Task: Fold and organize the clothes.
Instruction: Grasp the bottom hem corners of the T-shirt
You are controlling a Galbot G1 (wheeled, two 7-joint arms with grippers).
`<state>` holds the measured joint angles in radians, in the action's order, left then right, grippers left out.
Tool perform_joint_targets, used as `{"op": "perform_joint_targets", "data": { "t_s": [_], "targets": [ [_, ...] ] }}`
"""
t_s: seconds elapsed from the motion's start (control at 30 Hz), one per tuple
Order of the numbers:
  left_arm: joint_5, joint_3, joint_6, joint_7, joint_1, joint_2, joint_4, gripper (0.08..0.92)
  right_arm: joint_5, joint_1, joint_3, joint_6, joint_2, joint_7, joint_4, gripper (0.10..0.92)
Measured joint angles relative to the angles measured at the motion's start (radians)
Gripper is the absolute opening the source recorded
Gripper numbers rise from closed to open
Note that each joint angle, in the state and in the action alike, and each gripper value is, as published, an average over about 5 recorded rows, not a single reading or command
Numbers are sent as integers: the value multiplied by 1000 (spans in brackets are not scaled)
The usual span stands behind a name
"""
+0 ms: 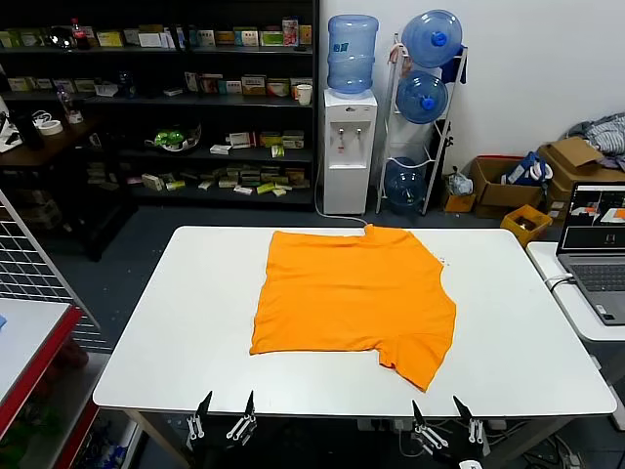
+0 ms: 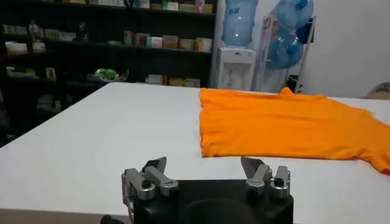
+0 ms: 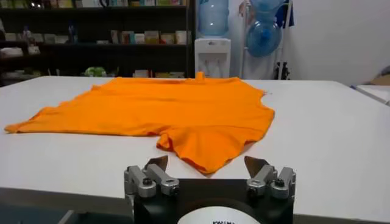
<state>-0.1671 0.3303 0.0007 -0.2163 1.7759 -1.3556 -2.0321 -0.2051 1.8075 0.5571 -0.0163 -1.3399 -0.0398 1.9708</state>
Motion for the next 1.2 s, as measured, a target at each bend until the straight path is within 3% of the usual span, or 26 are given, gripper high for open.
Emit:
{"op": "perform_joint_targets", "data": {
  "t_s": [0.53, 1.2],
  "targets": [
    [-54, -4, 32, 3, -53, 26, 16, 823, 7, -71, -21, 24, 8, 30, -24, 823],
    [-180, -69, 125, -18, -371, 70, 240, 823, -7, -285, -60, 183, -2, 88, -164, 818]
  ]
}}
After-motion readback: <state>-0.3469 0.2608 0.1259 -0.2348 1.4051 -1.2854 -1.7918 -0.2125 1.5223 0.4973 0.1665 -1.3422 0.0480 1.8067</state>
